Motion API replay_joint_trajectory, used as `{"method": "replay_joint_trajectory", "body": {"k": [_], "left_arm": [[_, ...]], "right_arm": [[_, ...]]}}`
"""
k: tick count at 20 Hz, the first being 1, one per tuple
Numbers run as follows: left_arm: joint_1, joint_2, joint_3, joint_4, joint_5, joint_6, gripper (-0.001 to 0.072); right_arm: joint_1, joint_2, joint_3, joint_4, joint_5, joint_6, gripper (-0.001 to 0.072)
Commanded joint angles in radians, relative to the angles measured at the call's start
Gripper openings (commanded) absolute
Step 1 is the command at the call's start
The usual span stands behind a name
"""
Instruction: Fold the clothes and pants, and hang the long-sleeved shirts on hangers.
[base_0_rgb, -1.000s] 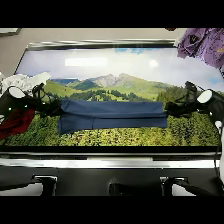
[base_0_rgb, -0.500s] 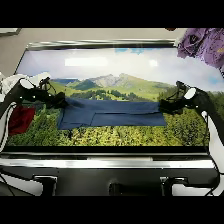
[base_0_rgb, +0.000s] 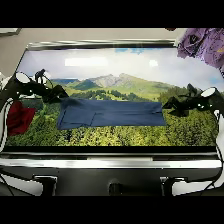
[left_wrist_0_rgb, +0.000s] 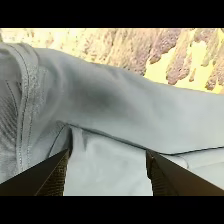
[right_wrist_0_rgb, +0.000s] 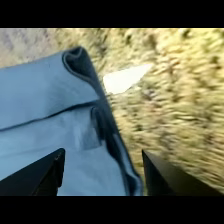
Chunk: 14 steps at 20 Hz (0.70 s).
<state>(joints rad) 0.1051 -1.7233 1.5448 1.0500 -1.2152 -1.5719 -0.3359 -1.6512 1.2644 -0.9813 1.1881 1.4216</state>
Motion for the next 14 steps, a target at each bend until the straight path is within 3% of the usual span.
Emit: {"method": "replay_joint_trajectory", "body": {"k": [1,4,5,7,8,9,10,11,12,14], "left_arm": [[-0.001,0.031,0.009,0.020,0.000,-0.018,0.0538],[-0.002,0.042,0.009,0.020,0.000,-0.026,0.0538],[-0.002,0.043,0.009,0.020,0.000,-0.026,0.0538],[-0.006,0.043,0.009,0.008,-0.003,-0.026,0.0535],[-0.011,0.043,0.009,-0.001,-0.003,-0.026,0.0509],[-0.023,0.042,0.009,-0.009,-0.002,-0.026,0.0440],[-0.040,0.040,0.008,-0.016,0.002,-0.025,0.0275],[-0.063,0.035,0.008,-0.023,0.004,-0.025,0.0058],[-0.096,0.027,0.008,-0.034,0.014,-0.022,0.0021],[-0.179,-0.006,0.008,-0.079,0.055,-0.023,0.0021]], "right_arm": [[-0.026,-0.083,0.005,0.164,0.067,-0.123,0.0555],[0.035,-0.136,0.005,0.180,0.032,-0.128,0.0549],[0.056,-0.145,0.005,0.185,0.025,-0.128,0.0482],[0.090,-0.138,0.005,0.188,-0.006,-0.142,0.0158],[0.092,-0.124,0.005,0.186,-0.017,-0.142,0.0038],[0.092,-0.105,0.005,0.183,-0.016,-0.126,0.0037],[0.089,-0.078,0.008,0.157,-0.006,-0.098,0.0036],[0.089,-0.049,0.021,0.101,0.021,-0.064,0.0036],[0.091,-0.022,0.041,0.040,0.056,-0.027,0.0036],[0.091,0.040,0.088,-0.063,0.127,0.049,0.0036]]}}
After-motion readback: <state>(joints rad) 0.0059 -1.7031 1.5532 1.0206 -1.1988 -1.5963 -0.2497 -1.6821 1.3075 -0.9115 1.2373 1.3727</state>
